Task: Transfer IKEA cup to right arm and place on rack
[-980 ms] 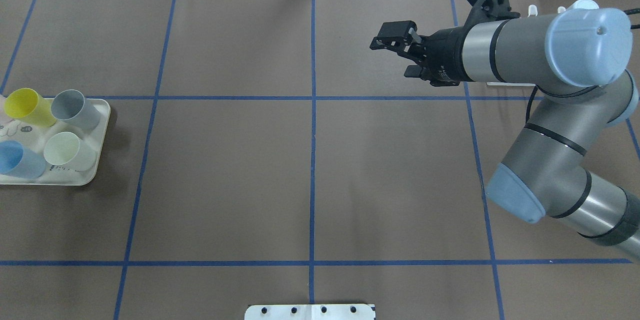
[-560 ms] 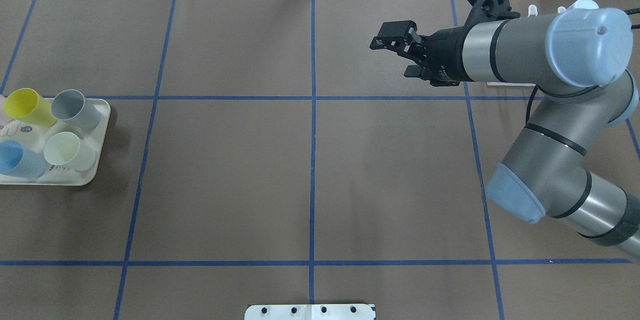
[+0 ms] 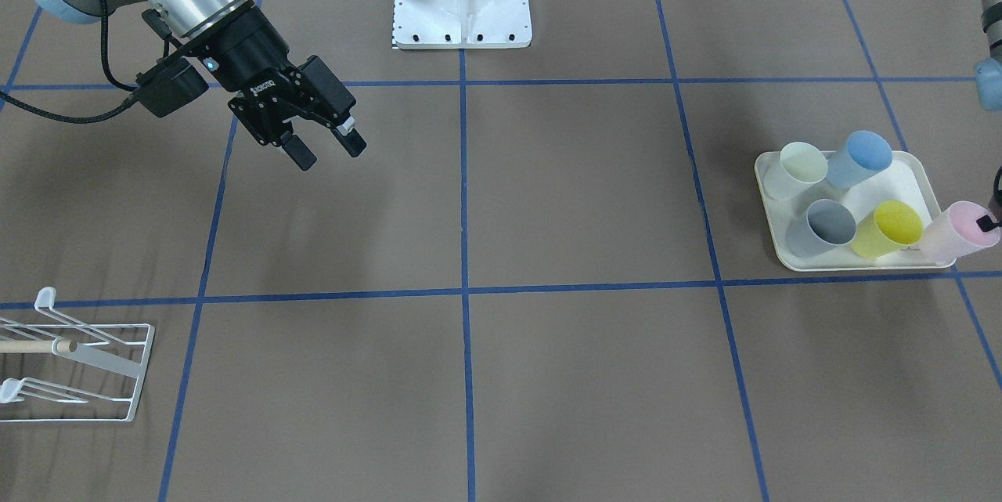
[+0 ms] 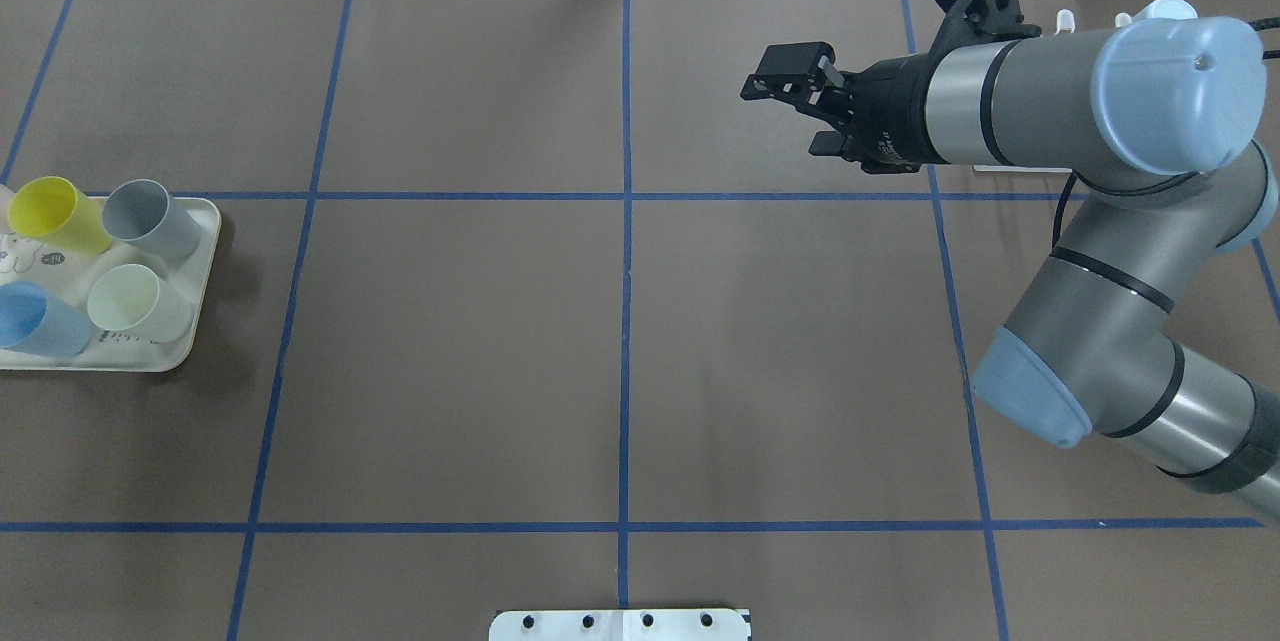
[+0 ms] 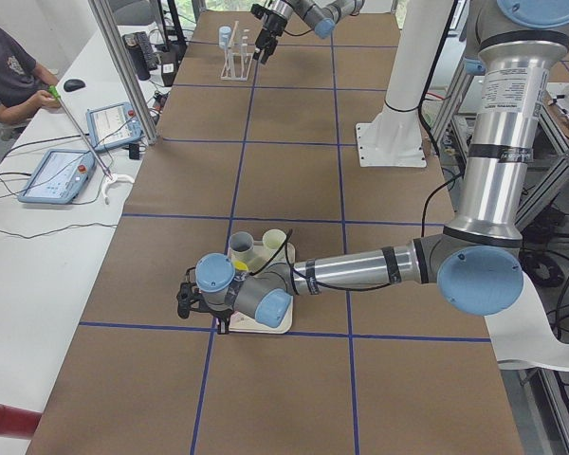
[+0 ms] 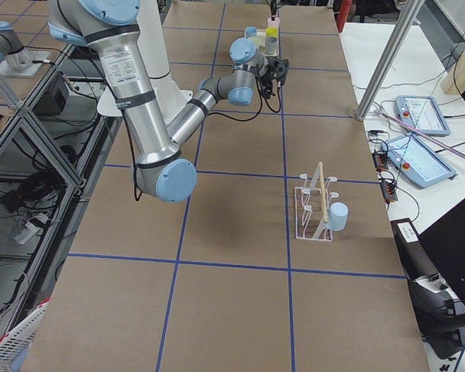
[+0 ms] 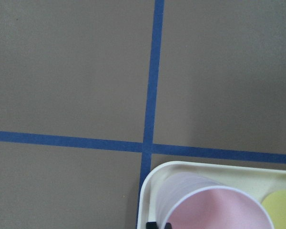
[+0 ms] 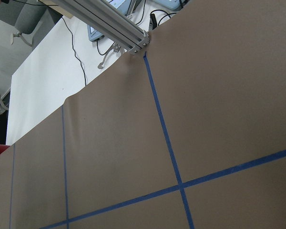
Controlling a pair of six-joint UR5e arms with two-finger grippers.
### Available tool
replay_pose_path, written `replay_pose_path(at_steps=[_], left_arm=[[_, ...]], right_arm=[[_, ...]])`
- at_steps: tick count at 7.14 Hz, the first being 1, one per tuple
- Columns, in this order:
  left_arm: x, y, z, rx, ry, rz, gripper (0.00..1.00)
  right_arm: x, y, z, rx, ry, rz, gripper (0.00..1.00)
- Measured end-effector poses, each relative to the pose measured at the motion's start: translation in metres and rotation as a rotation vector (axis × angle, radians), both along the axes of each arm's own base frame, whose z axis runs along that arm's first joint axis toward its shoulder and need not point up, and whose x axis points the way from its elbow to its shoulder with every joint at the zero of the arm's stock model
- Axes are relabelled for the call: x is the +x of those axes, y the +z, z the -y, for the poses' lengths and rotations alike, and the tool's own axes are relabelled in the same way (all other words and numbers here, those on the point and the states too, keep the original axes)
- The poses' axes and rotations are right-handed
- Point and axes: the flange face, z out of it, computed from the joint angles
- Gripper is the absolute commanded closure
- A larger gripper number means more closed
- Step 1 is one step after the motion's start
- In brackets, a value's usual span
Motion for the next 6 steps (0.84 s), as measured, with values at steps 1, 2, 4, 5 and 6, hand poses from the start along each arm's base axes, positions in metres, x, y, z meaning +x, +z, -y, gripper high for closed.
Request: replay_pose_path(at_steps=[1, 2, 4, 5, 6], left_arm=[[-0.027, -0.017, 0.003, -0.018, -0.047, -0.007, 1.0], [-0.048, -0.037, 0.005, -0.045, -0.085, -0.007, 1.0], [-0.071, -0.103, 0.011, -0.101, -0.125, 0.009, 1.0], [-0.073, -0.144, 0.013, -0.118, -0.129, 0.032, 1.0], [-0.067, -0.188, 0.013, -0.13, -0.122, 0.072, 1.0]], right_arm=[[0.001, 0.0, -0.001, -0.001, 0.0, 0.001, 0.01], [0.001, 0.001, -0.001, 0.001, 0.0, 0.003, 0.01], [0.004, 0.01, -0.003, 0.015, 0.0, 0.02, 0.01], [0.005, 0.016, -0.004, 0.02, 0.001, 0.026, 0.01], [0.006, 0.018, -0.005, 0.021, 0.001, 0.028, 0.01]])
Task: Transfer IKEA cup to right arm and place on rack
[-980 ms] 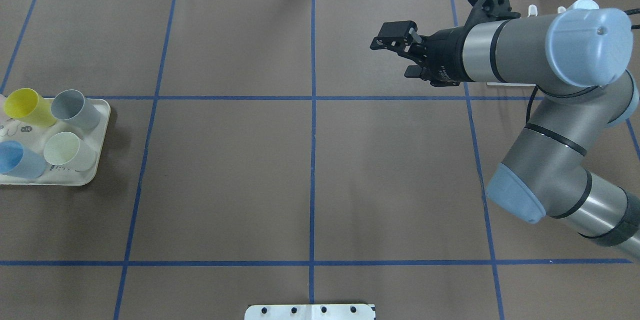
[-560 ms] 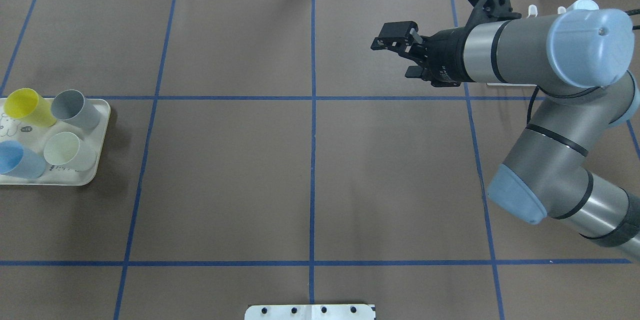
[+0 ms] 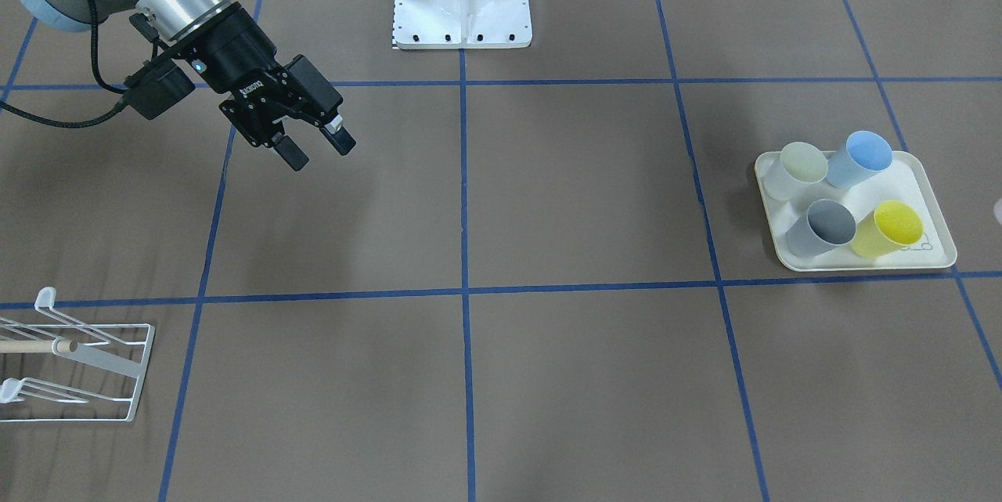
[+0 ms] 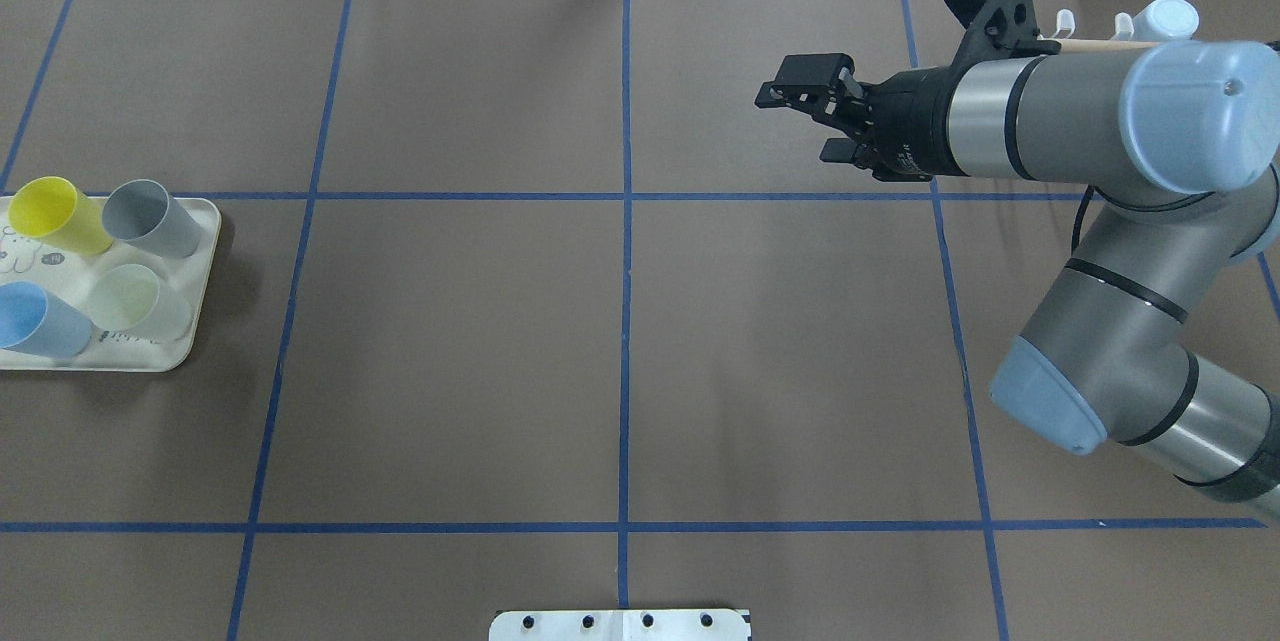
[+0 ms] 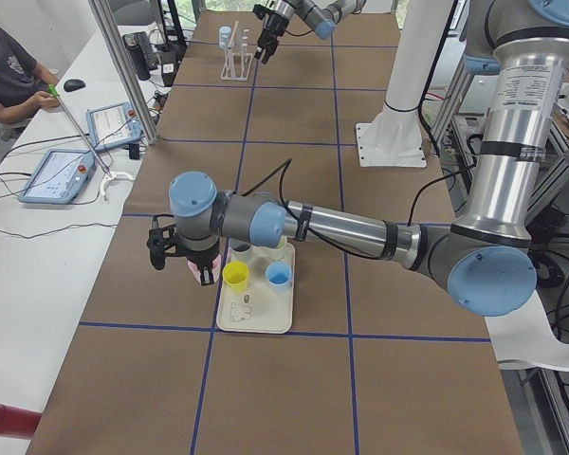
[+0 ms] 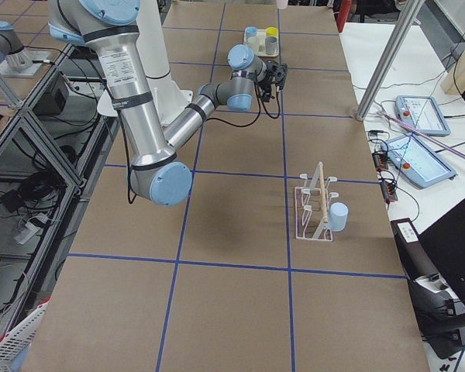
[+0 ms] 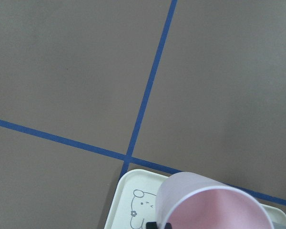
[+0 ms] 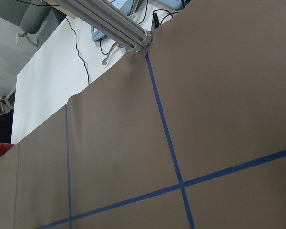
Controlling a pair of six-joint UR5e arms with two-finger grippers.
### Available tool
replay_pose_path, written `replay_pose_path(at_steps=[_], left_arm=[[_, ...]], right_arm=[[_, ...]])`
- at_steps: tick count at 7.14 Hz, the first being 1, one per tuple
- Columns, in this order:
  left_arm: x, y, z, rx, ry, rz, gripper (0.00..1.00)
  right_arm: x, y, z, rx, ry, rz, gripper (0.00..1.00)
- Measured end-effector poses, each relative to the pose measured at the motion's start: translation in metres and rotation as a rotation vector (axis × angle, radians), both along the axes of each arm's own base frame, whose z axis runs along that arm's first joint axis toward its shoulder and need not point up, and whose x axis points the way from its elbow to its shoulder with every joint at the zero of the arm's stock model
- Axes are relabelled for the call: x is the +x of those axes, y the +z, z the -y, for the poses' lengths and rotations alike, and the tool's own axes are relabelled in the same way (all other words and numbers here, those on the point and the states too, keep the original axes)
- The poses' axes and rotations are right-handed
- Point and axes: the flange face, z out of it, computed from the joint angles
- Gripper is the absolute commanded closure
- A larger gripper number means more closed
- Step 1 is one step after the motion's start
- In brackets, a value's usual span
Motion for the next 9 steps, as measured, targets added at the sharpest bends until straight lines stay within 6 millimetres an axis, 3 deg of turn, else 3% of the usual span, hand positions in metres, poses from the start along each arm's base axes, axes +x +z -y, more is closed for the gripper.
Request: replay_pose_path(at_steps=[2, 4, 6, 9], left_arm=[[0.031, -0.094, -0.005, -0.013, 0.014, 0.118, 1.0], [0.078, -0.154, -0.022, -0.06, -0.06, 0.052, 1.0], [0.126, -0.199, -0.037, -0.095, -0.181, -0.127, 1.0], [0.188, -0.238, -0.06, -0.158, -0.316, -0.41, 1.0]], right_arm=[[0.0, 0.001, 0.0, 0.0, 0.0, 0.001, 0.01], [0.001, 0.0, -0.001, 0.001, 0.0, 0.005, 0.01], [-0.001, -0.002, -0.004, -0.001, -0.006, 0.041, 0.01], [-0.017, -0.012, -0.027, -0.039, -0.051, 0.187, 0.01]])
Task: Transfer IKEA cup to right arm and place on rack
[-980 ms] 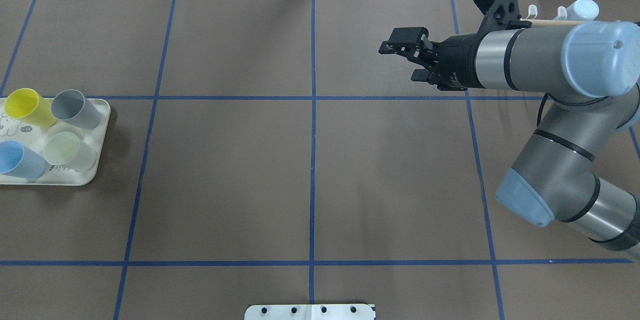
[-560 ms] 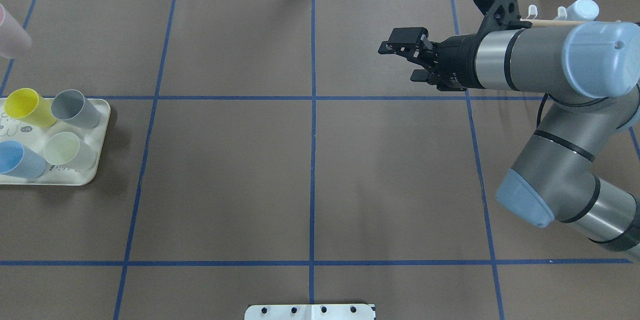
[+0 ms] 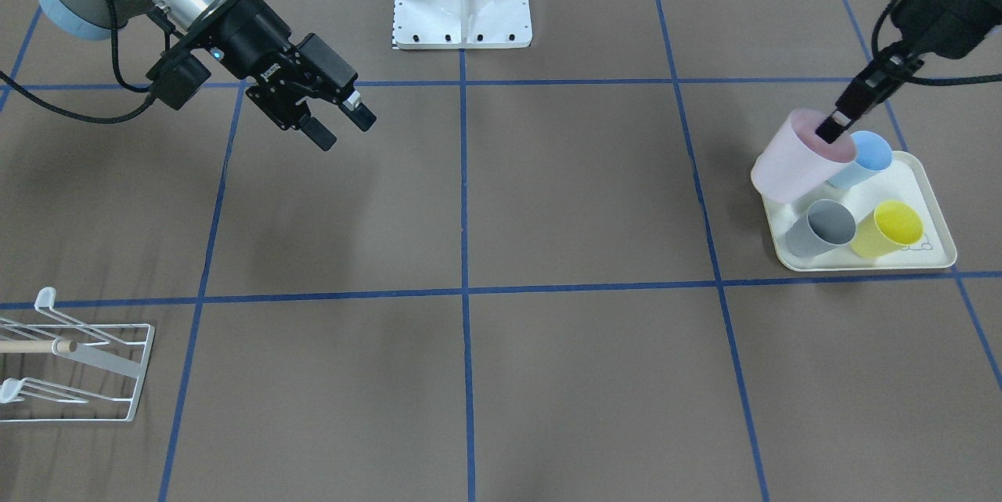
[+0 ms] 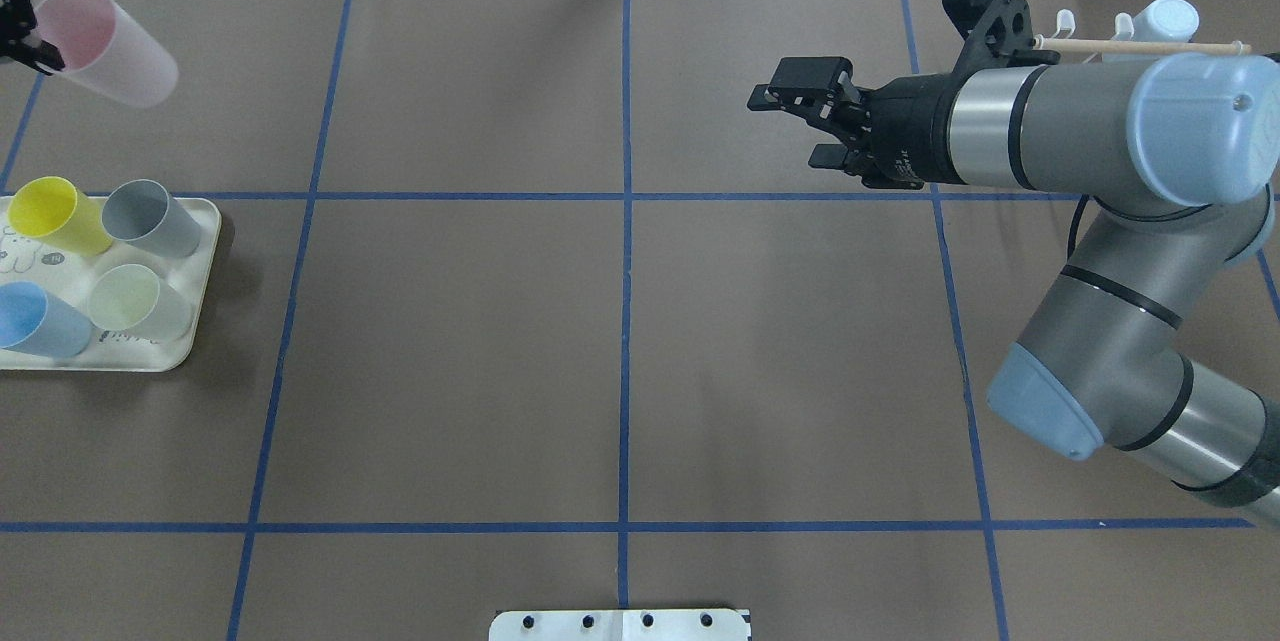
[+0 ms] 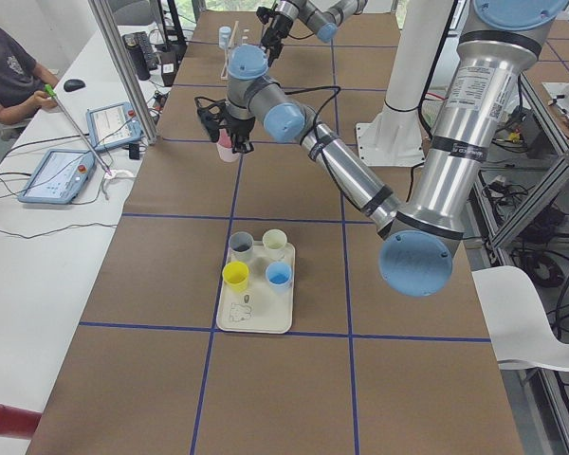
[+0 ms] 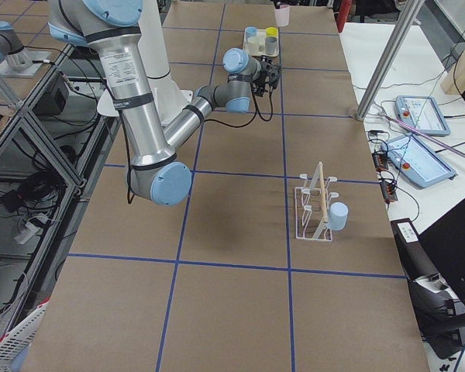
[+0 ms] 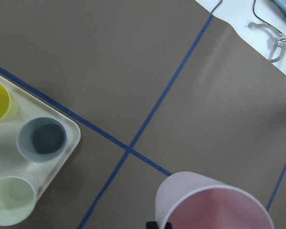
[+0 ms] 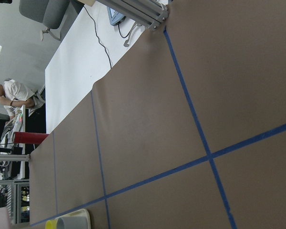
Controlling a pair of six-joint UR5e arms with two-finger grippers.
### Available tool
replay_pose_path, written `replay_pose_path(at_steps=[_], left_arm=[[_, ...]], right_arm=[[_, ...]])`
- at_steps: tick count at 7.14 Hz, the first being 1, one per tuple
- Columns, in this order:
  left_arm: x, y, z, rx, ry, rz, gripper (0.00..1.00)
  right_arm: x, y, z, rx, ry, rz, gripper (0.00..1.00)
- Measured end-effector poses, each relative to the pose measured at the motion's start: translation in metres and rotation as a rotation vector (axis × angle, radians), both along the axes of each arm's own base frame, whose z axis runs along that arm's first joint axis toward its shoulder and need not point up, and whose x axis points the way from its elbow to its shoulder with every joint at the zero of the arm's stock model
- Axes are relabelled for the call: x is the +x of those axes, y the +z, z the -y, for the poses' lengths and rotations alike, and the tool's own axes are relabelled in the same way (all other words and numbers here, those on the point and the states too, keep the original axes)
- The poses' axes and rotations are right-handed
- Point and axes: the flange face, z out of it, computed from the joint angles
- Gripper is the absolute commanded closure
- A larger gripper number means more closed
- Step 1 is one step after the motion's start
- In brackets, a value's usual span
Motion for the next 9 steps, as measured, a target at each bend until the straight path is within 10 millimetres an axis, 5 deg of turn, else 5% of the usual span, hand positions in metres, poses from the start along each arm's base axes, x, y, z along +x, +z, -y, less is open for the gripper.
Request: replay_pose_path(at_steps=[3, 6, 9], left_arm=[[0.028, -0.02, -0.016, -0.032, -0.164, -0.321, 1.0], [0.07, -0.015, -0.055, -0.047, -0.335, -0.637, 1.0], [0.147, -0.019, -0.11, -0.075, -0.455, -0.873, 1.0]], right_arm=[[-0.014, -0.013, -0.032, -0.037, -0.068, 0.185, 0.01], [-0.013, -0.019, -0.044, -0.054, -0.102, 0.3, 0.0], [-0.017, -0.019, -0.041, -0.052, -0.081, 0.356, 0.0]])
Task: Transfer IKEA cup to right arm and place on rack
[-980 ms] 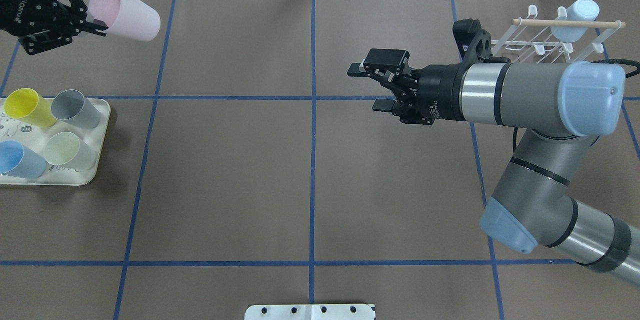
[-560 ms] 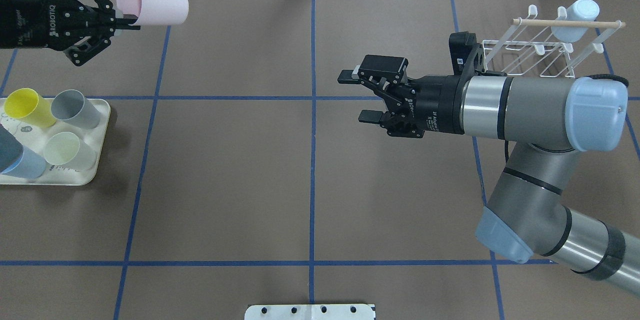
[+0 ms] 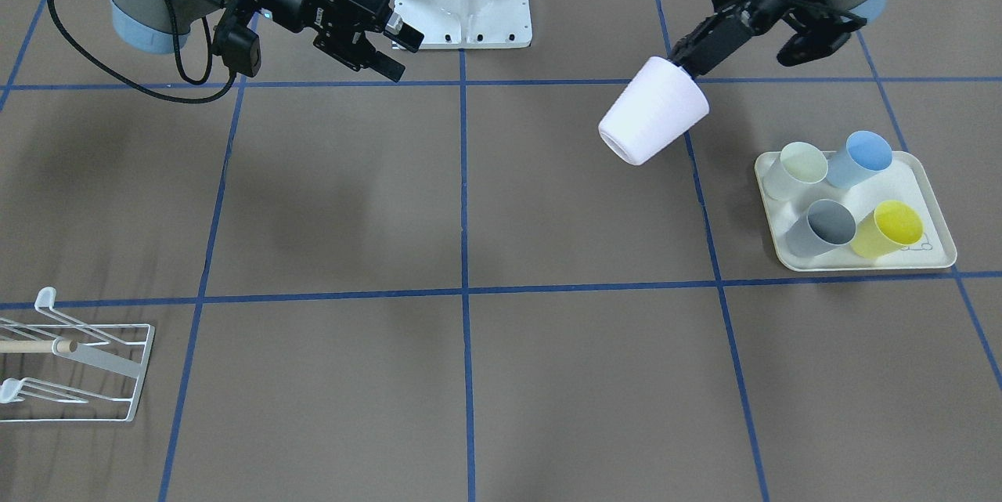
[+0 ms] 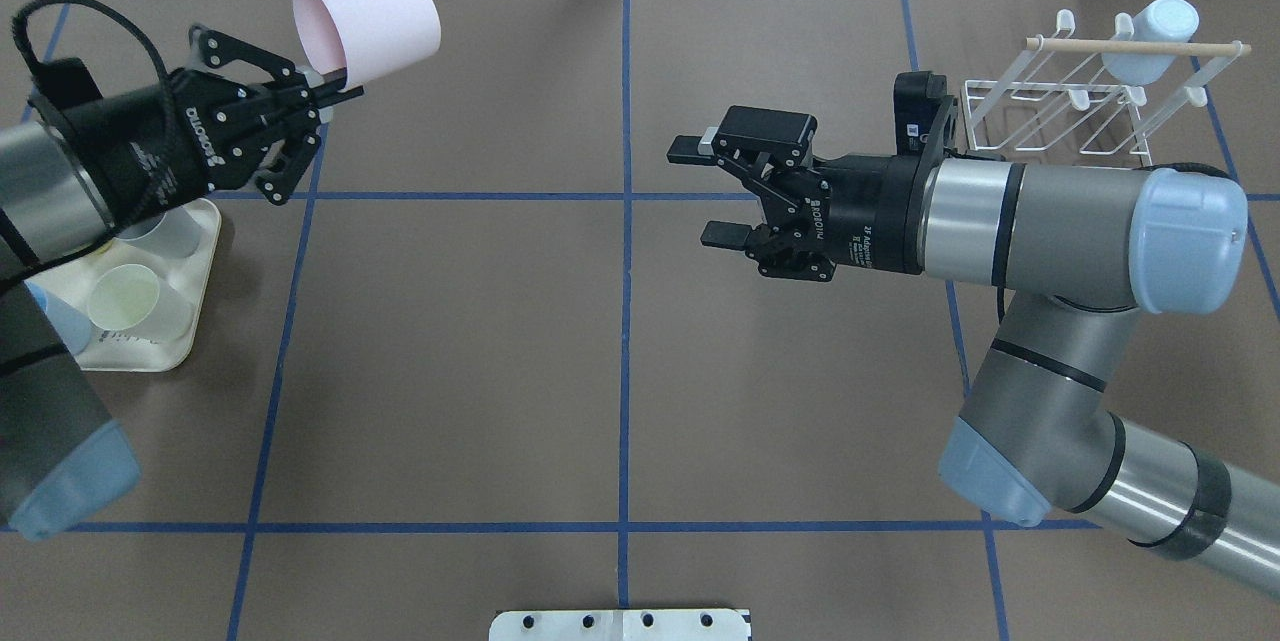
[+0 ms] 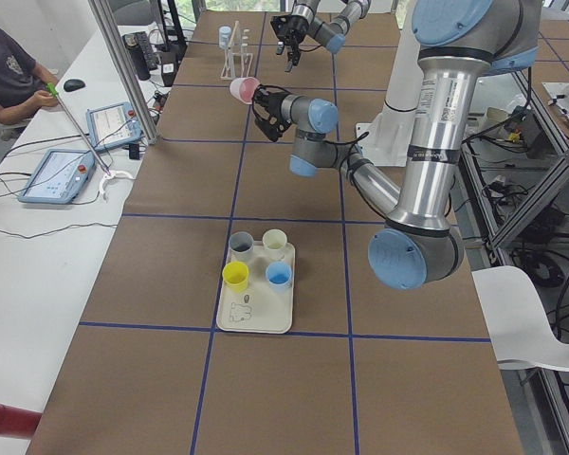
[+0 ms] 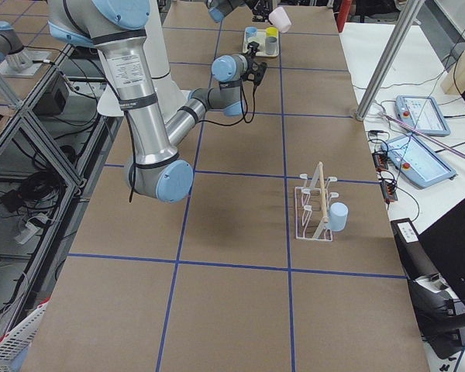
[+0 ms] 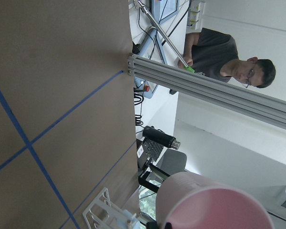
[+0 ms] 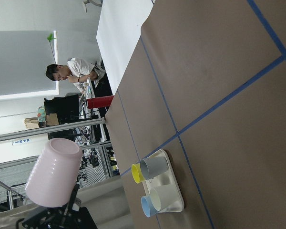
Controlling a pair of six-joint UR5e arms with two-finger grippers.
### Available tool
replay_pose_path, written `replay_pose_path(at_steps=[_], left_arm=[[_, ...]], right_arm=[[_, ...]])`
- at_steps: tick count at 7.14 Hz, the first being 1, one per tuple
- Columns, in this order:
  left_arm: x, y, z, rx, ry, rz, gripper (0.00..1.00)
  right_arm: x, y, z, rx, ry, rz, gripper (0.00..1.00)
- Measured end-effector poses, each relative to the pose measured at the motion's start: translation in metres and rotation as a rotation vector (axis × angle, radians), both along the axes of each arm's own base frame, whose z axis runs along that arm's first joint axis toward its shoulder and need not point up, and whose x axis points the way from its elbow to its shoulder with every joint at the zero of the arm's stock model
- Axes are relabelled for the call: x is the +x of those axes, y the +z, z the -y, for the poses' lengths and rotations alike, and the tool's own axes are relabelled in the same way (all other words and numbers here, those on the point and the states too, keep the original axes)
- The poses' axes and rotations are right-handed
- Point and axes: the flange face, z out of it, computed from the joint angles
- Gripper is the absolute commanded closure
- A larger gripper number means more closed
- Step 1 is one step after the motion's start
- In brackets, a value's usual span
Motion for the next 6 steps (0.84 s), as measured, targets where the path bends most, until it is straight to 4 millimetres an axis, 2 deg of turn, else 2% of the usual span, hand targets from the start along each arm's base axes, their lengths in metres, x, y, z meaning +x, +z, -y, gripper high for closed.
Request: replay_pose_path(at_steps=[2, 5, 6], left_arm=[[0.037, -0.009, -0.03, -0.023, -0.036, -0.078, 1.0], [0.092, -0.041, -0.068, -0.055, -0.057, -0.168, 1.0], [0.103, -0.048, -0.074, -0.048, -0.056, -0.169, 1.0]], right_arm=[[0.0, 0.003, 0.004, 0.006, 0.061, 0.054, 0.0], [-0.006, 0.005, 0.005, 0.007, 0.118, 0.112, 0.0], [-0.007, 0.005, 0.006, 0.005, 0.123, 0.115, 0.0]])
